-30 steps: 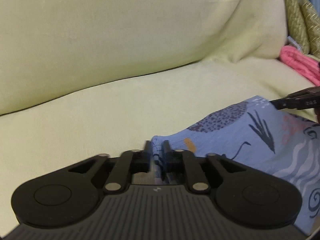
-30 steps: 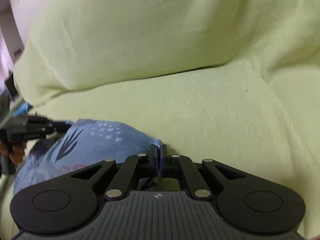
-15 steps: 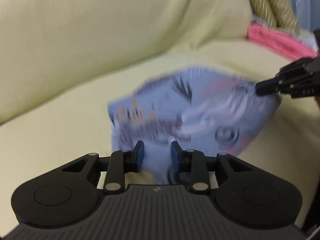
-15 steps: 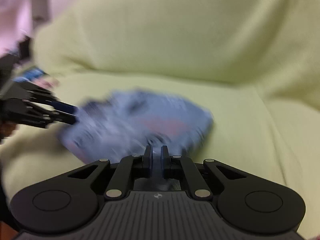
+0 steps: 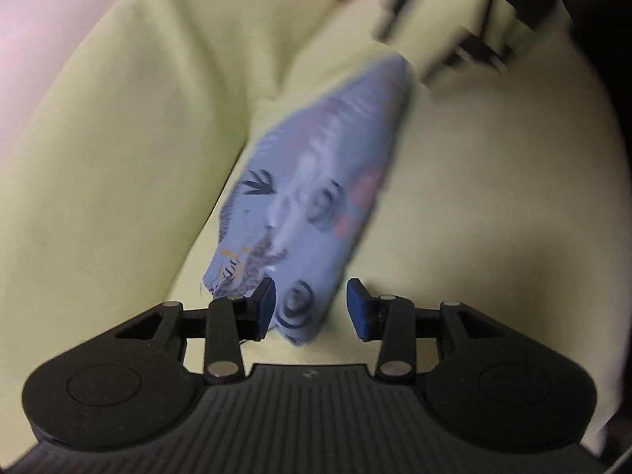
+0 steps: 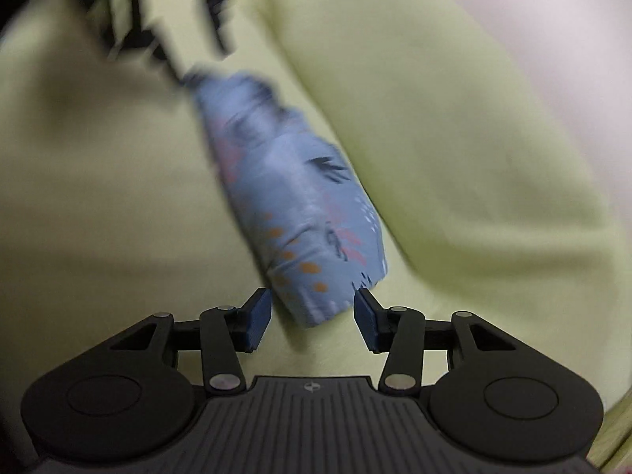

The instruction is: Fold clothes

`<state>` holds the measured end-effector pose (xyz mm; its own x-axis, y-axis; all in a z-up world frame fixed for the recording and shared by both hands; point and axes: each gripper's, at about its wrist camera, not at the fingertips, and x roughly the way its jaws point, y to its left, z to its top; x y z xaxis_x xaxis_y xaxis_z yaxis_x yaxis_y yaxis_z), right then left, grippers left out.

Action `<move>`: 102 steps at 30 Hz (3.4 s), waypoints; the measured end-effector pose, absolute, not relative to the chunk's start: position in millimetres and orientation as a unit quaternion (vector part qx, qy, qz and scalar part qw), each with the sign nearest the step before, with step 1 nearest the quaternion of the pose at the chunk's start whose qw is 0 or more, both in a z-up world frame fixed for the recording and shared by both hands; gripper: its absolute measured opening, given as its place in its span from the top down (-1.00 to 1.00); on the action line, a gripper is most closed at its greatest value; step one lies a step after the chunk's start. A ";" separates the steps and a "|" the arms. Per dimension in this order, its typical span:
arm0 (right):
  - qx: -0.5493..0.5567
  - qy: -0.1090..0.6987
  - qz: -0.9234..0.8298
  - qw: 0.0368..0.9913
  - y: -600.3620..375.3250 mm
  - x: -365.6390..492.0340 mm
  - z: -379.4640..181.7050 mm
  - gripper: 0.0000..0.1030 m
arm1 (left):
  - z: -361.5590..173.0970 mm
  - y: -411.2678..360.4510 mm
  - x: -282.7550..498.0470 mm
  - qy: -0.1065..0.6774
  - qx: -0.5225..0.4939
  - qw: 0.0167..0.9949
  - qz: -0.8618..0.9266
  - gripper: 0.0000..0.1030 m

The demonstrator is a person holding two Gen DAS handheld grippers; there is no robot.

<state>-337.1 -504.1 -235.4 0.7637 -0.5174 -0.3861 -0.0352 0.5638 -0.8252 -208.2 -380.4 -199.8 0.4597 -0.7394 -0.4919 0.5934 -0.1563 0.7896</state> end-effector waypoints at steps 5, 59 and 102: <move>-0.533 0.307 -0.134 0.777 -501.8 -325.3 -259.9 0.58 | -225.4 -388.7 -204.4 -0.133 0.619 0.605 -0.483 0.82; 0.230 0.194 -0.271 0.914 -473.0 -446.0 -95.6 -0.40 | -80.3 -317.9 -269.1 0.317 0.226 0.838 -0.382 -0.13; -0.403 0.295 -0.087 0.862 -411.1 -196.3 -234.1 0.84 | -163.2 -338.2 -40.6 0.571 -0.121 0.703 -0.407 -0.33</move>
<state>-196.3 -411.1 -234.1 0.8107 -0.3887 -0.4378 -0.0873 0.6591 -0.7469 -40.6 -338.2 -163.2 0.0173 -0.7106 -0.7034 0.4336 0.6392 -0.6351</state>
